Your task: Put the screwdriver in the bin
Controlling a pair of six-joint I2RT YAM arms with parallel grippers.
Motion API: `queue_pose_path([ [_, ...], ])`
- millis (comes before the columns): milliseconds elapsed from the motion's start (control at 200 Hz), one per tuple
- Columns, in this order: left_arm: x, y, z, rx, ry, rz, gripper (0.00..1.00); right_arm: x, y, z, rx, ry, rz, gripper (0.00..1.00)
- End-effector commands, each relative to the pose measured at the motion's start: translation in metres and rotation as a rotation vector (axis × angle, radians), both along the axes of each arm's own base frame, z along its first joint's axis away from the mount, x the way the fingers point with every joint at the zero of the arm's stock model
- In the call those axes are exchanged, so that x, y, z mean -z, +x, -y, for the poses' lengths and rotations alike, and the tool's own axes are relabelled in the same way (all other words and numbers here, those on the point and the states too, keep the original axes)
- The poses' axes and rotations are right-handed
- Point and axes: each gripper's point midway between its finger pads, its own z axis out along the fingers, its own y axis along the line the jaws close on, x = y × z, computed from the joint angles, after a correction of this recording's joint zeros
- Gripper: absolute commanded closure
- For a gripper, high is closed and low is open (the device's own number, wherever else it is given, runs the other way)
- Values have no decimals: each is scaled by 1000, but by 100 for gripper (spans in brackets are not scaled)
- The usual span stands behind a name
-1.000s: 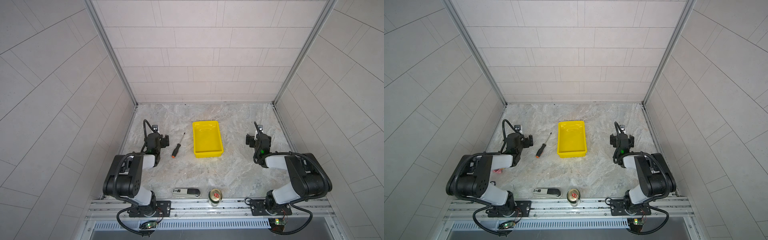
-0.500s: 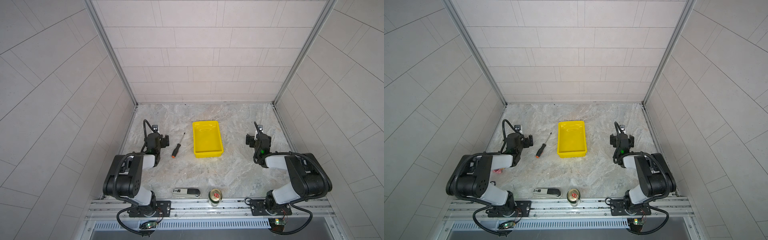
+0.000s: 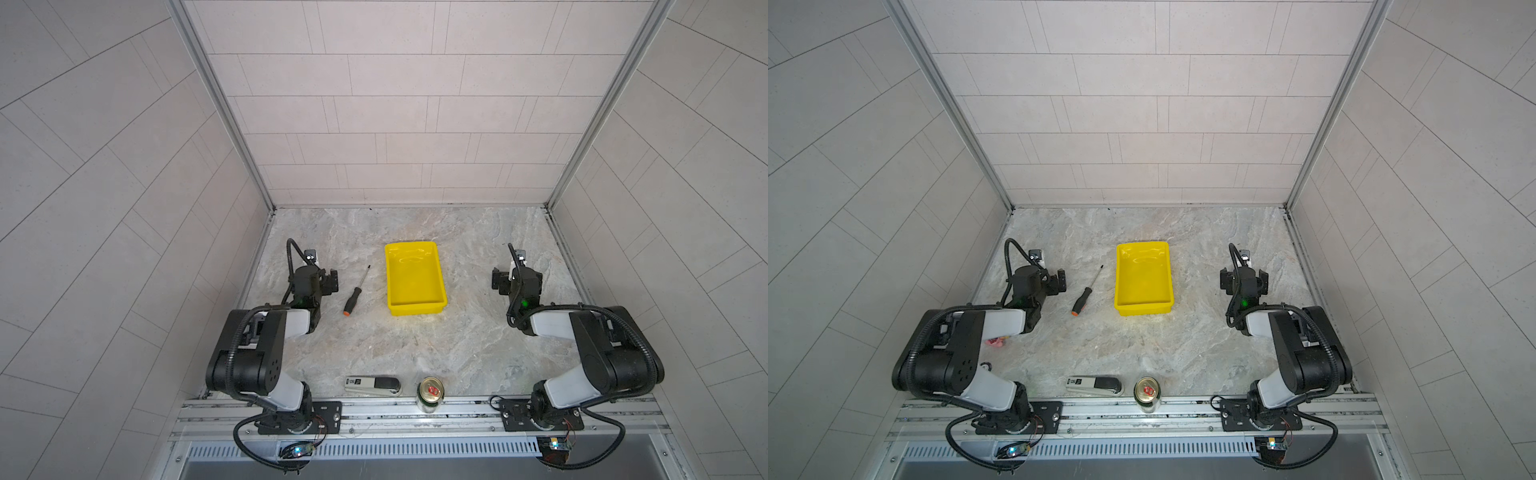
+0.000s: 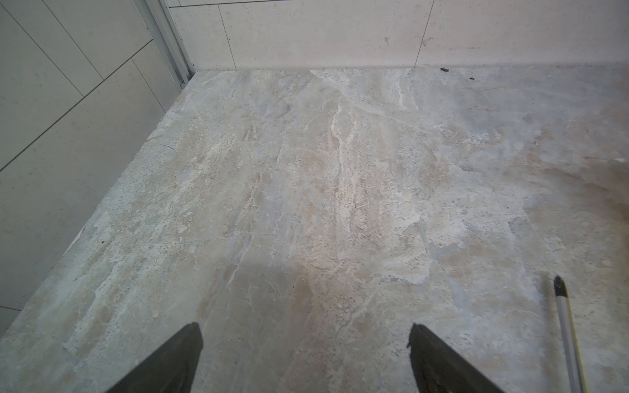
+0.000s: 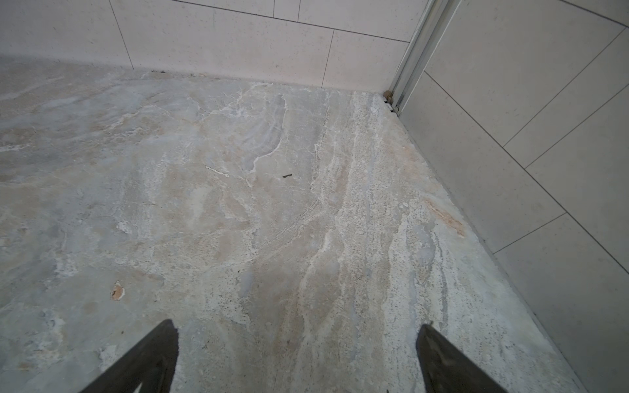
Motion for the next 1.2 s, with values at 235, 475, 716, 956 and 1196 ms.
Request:
queue_pose_path([
  [235, -4, 5, -2, -12, -6, 12, 0, -2, 2, 1, -2, -6, 0, 0],
  [475, -38, 8, 3, -66, 34, -112, 0, -2, 1, 1, -2, -6, 0, 0],
  [716, -123, -11, 57, 70, -81, -214, 0, -1, 1, 1, -3, -3, -3, 0],
  [956, -129, -69, 111, 418, -203, -481, 0, -4, 1, 4, 12, -9, 7, 0],
  [1196, -92, -112, 116, 433, -235, -530, 0, -47, -5, 15, 152, 142, -90, 0],
])
